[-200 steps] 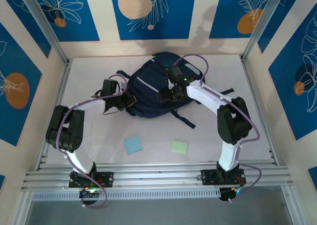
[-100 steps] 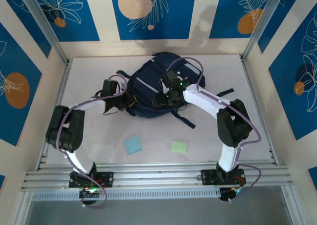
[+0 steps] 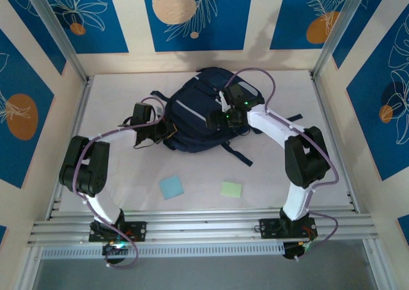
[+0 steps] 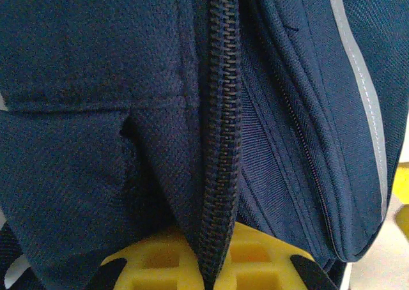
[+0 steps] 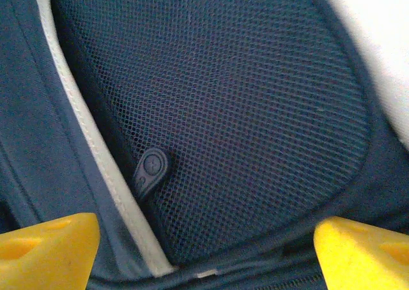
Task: Pack the student bag
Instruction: Unzip the student bag at the top-center of the table.
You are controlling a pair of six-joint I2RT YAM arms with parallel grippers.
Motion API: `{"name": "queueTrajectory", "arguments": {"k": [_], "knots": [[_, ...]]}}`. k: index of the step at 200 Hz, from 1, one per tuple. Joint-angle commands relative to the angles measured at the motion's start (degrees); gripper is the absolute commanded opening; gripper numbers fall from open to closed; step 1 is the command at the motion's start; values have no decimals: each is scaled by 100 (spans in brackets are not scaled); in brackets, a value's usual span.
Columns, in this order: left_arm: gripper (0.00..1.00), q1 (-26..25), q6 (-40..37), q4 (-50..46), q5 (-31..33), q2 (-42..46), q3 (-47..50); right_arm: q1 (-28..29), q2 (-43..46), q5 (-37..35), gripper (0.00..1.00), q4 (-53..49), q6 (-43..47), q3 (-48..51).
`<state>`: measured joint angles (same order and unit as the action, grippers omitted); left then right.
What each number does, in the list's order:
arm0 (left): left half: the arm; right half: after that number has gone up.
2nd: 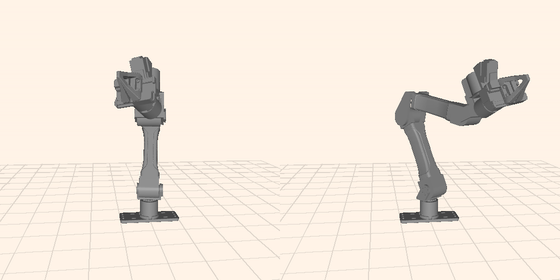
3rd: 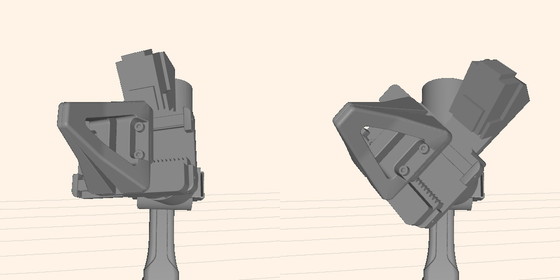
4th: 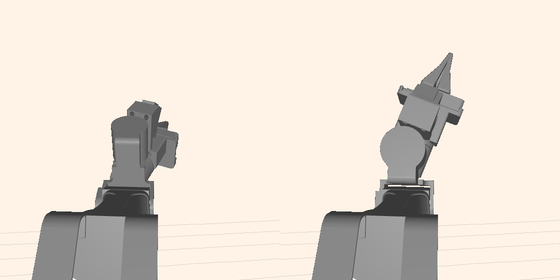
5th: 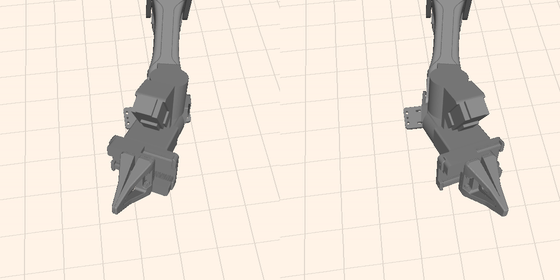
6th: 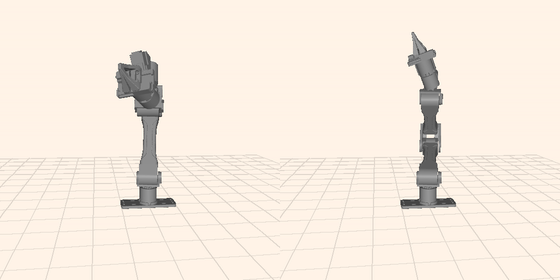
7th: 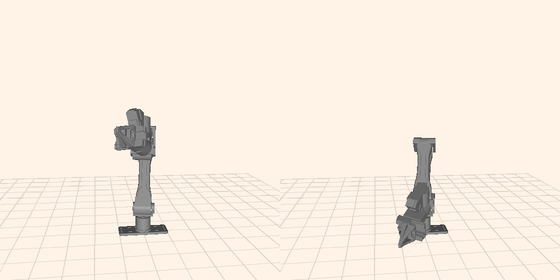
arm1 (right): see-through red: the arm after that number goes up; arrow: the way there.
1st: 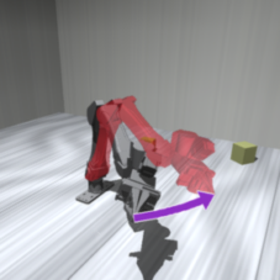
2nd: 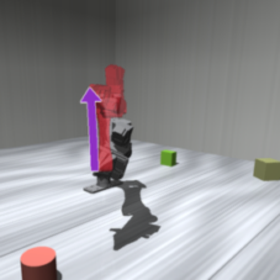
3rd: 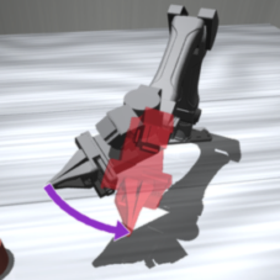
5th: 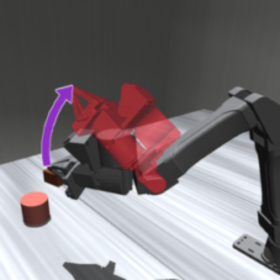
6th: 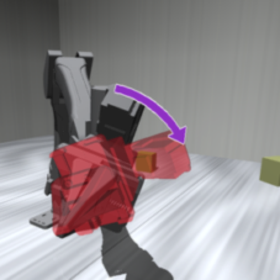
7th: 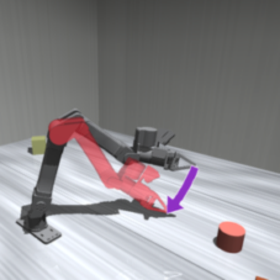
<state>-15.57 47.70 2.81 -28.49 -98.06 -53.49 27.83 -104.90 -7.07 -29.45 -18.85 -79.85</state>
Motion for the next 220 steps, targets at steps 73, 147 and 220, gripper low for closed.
{"name": "queueTrajectory", "arguments": {"k": [73, 147, 220], "knots": [[0, -124, 143, 389, -266, 227, 29, 976, 589, 1172, 89, 296, -631, 743], [0, -87, -230, -10, -74, 317, -118, 756, 1218, 397, 87, -293, -988, 883], [34, -131, -2116, -2001, 869, 1078, -791, -347, 1258, 540, 70, 523, -1965, 1020]]}}
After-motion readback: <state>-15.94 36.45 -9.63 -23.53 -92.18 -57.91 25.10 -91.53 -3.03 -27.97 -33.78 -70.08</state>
